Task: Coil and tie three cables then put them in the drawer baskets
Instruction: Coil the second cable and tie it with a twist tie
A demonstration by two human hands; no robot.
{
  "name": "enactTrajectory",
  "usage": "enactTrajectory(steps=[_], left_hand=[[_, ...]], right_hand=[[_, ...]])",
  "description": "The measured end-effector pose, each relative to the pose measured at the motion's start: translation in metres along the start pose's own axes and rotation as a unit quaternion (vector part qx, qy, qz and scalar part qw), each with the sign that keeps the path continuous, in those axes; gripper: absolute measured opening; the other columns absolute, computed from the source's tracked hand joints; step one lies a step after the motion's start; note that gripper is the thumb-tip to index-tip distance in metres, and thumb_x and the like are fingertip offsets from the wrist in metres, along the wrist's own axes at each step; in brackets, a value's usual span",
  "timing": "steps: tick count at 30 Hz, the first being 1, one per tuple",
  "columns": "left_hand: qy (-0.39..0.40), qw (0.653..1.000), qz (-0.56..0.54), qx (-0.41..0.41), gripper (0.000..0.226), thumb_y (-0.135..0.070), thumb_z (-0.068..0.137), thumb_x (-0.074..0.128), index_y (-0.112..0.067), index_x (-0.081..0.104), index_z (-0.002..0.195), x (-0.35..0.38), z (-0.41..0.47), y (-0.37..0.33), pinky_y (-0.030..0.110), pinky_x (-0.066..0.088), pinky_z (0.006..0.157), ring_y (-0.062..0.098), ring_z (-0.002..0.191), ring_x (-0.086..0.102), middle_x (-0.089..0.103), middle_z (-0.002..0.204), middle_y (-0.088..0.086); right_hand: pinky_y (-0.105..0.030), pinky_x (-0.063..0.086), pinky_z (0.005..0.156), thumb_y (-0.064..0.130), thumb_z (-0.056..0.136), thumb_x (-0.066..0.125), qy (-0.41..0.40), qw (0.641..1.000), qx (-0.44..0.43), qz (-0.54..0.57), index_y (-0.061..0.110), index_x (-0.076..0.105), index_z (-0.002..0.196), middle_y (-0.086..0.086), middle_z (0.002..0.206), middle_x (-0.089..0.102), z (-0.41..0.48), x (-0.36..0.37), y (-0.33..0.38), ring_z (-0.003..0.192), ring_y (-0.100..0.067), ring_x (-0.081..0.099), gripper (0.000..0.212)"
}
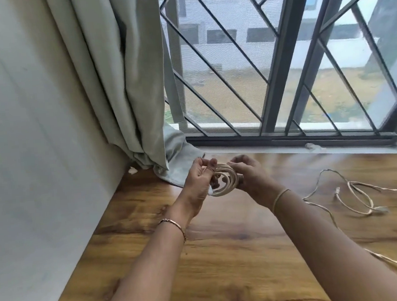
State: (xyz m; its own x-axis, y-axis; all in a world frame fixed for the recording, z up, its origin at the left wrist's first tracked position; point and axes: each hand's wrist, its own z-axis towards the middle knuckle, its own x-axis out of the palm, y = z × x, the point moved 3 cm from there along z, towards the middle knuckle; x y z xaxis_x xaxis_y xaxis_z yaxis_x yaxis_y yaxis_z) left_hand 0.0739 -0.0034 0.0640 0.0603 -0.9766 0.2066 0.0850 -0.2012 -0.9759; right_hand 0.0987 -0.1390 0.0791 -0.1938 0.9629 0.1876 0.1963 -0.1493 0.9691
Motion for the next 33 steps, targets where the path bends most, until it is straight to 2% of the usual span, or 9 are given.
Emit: enactTrajectory(steps=[6, 8, 12, 18, 22, 25, 27, 30, 33], left_hand=[[0.002, 1.0, 0.021, -0.003, 0.016, -0.027, 0.096, 0.053, -0.014, 0.044, 0.092, 0.016, 0.007, 0.006, 0.023, 0.044, 0.053, 0.011, 0.056, 0.049, 0.055, 0.074, 0.006], [0.012, 1.0, 0.027, -0.006, 0.017, -0.027, 0.096, 0.053, -0.014, 0.044, 0.092, 0.021, 0.01, 0.006, 0.023, 0.048, 0.053, 0.009, 0.057, 0.054, 0.058, 0.077, 0.006], [0.03, 0.999, 0.043, 0.004, 0.017, -0.026, 0.095, 0.055, -0.013, 0.044, 0.091, 0.03, 0.012, 0.007, 0.022, 0.051, 0.057, 0.011, 0.062, 0.06, 0.062, 0.078, 0.007], [0.047, 0.985, 0.143, 0.086, 0.03, -0.036, 0.085, 0.069, -0.022, 0.047, 0.072, 0.045, 0.017, 0.008, 0.037, 0.05, 0.056, 0.022, 0.06, 0.061, 0.063, 0.065, 0.007], [0.045, 0.978, 0.157, 0.128, 0.038, -0.048, 0.077, 0.072, -0.018, 0.05, 0.068, 0.055, 0.016, 0.005, 0.035, 0.045, 0.051, 0.02, 0.051, 0.056, 0.061, 0.057, 0.005], [0.062, 0.982, 0.137, 0.115, 0.042, -0.047, 0.077, 0.074, -0.011, 0.052, 0.07, 0.063, 0.014, 0.005, 0.034, 0.041, 0.051, 0.019, 0.05, 0.05, 0.059, 0.057, 0.013], [0.084, 0.987, 0.103, 0.092, 0.044, -0.047, 0.075, 0.074, -0.01, 0.05, 0.071, 0.07, 0.01, 0.006, 0.033, 0.039, 0.052, 0.019, 0.051, 0.048, 0.056, 0.057, 0.012], [0.087, 0.992, 0.073, 0.062, 0.04, -0.046, 0.073, 0.072, -0.011, 0.052, 0.073, 0.077, 0.002, 0.009, 0.032, 0.044, 0.056, 0.019, 0.056, 0.053, 0.059, 0.063, 0.012], [0.097, 0.993, 0.061, 0.035, 0.032, -0.037, 0.08, 0.072, -0.012, 0.053, 0.074, 0.084, -0.004, 0.016, 0.035, 0.045, 0.058, 0.023, 0.061, 0.056, 0.061, 0.069, 0.017]], right_hand=[[-0.027, 0.056, 0.062, 0.029, 0.089, 0.064, -0.023, 0.996, -0.03, -0.086, 0.01, 0.056, 0.077, -0.004, 0.067, 0.064, -0.016, -0.011, -0.002, 0.061, -0.014, 0.064, 0.024], [-0.033, 0.054, 0.071, 0.025, 0.082, 0.073, -0.025, 0.987, -0.047, -0.151, 0.008, 0.058, 0.081, -0.008, 0.074, 0.063, -0.022, -0.014, -0.004, 0.071, -0.016, 0.061, 0.023], [-0.033, 0.041, 0.064, 0.014, 0.067, 0.079, -0.029, 0.972, -0.061, -0.227, -0.003, 0.066, 0.083, -0.009, 0.073, 0.059, -0.029, -0.019, -0.006, 0.07, -0.016, 0.052, 0.027], [-0.009, 0.036, 0.05, 0.014, 0.056, 0.061, -0.07, 0.985, -0.024, -0.154, 0.012, 0.063, 0.071, 0.005, 0.06, 0.057, -0.047, -0.026, -0.004, 0.05, 0.005, 0.05, 0.015], [-0.014, 0.038, 0.06, -0.004, 0.069, 0.059, -0.081, 0.988, -0.029, -0.128, 0.015, 0.061, 0.069, 0.0, 0.066, 0.058, -0.05, -0.034, -0.005, 0.061, -0.002, 0.053, 0.02], [-0.008, 0.039, 0.051, -0.015, 0.079, 0.054, -0.086, 0.991, -0.022, -0.097, 0.011, 0.059, 0.075, 0.005, 0.061, 0.061, -0.058, -0.045, -0.005, 0.054, 0.003, 0.055, 0.027], [-0.004, 0.041, 0.05, -0.015, 0.075, 0.06, -0.078, 0.994, -0.025, -0.068, 0.01, 0.06, 0.08, 0.004, 0.065, 0.063, -0.066, -0.052, -0.007, 0.057, 0.003, 0.058, 0.026], [-0.012, 0.049, 0.066, -0.015, 0.075, 0.065, -0.084, 0.994, -0.05, -0.044, 0.006, 0.061, 0.092, -0.008, 0.082, 0.064, -0.071, -0.063, -0.014, 0.075, -0.012, 0.06, 0.027], [-0.015, 0.05, 0.071, -0.004, 0.076, 0.073, -0.117, 0.986, -0.073, -0.089, 0.005, 0.063, 0.094, -0.008, 0.086, 0.065, -0.08, -0.074, -0.019, 0.082, -0.014, 0.06, 0.023]])
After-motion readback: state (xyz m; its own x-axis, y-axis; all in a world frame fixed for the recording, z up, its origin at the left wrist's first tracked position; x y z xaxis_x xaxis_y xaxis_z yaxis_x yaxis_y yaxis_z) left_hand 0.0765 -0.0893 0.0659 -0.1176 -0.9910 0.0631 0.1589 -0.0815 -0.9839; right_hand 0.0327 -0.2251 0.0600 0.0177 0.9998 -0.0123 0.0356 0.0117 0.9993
